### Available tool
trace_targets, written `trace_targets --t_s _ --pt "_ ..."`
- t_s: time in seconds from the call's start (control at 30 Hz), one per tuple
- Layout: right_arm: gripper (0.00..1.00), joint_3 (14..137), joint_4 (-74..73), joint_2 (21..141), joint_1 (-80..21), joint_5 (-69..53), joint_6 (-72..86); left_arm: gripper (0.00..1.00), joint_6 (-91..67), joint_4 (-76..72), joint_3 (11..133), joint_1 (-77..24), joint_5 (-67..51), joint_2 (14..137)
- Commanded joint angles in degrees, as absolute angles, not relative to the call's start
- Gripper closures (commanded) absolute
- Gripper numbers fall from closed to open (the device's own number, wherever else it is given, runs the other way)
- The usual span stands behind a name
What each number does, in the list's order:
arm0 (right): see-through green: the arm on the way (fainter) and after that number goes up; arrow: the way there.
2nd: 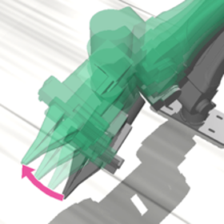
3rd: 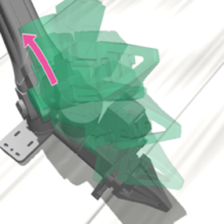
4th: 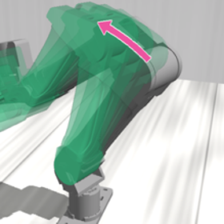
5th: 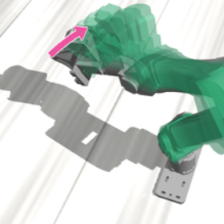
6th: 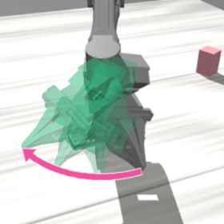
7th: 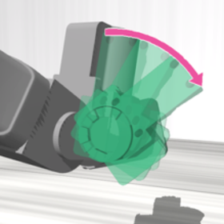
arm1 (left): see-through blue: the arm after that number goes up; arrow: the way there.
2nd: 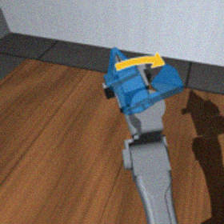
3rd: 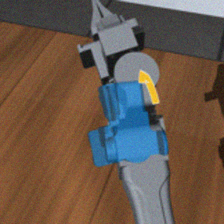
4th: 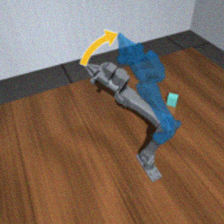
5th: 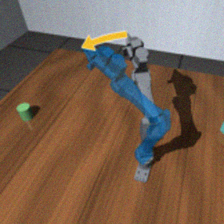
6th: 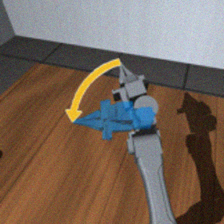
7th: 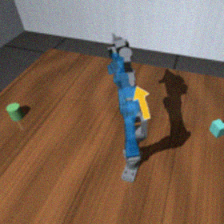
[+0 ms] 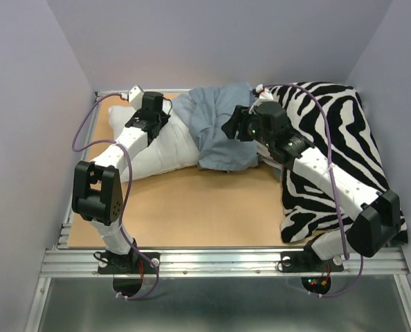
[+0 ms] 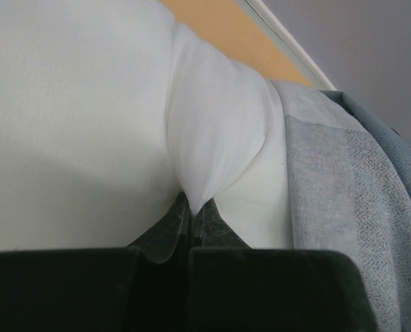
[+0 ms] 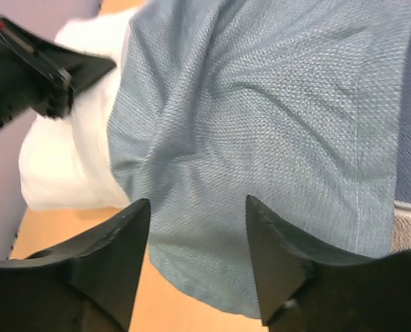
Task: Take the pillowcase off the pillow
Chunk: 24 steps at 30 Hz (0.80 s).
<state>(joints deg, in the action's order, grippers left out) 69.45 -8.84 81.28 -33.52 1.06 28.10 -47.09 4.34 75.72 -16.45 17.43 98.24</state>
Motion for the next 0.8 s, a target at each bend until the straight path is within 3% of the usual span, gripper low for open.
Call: trace_targets --t_s 0.0,0.1,0.27,0.43,0.63,0.77 --pt "0.34 77.76 -12.81 84.01 -35.33 3.22 26.19 1.00 -42.28 9.93 73.39 -15.56 22.42 96.68" --pt "0.22 85.15 -18.54 89.02 -31.04 11.60 24.26 1.00 -40.26 7.13 69.53 -15.56 22.32 94.49" --pt "0.21 91.39 -19.51 98.76 -14.79 0.71 29.71 1.00 -35.87 2.02 64.96 -15.56 21.97 92.46" --pt "0.14 98.60 -16.80 106.60 -13.45 -3.59 27.60 1.00 -33.84 0.97 64.07 -15.64 21.53 92.37" --pt "0.06 104.59 -8.36 113.81 -14.76 -19.67 27.15 1.00 -30.16 0.26 64.42 -17.66 19.95 92.55" --pt "0.06 103.45 -8.17 110.59 -19.14 -14.98 24.97 1.00 -29.53 0.26 64.07 -18.37 19.95 92.11"
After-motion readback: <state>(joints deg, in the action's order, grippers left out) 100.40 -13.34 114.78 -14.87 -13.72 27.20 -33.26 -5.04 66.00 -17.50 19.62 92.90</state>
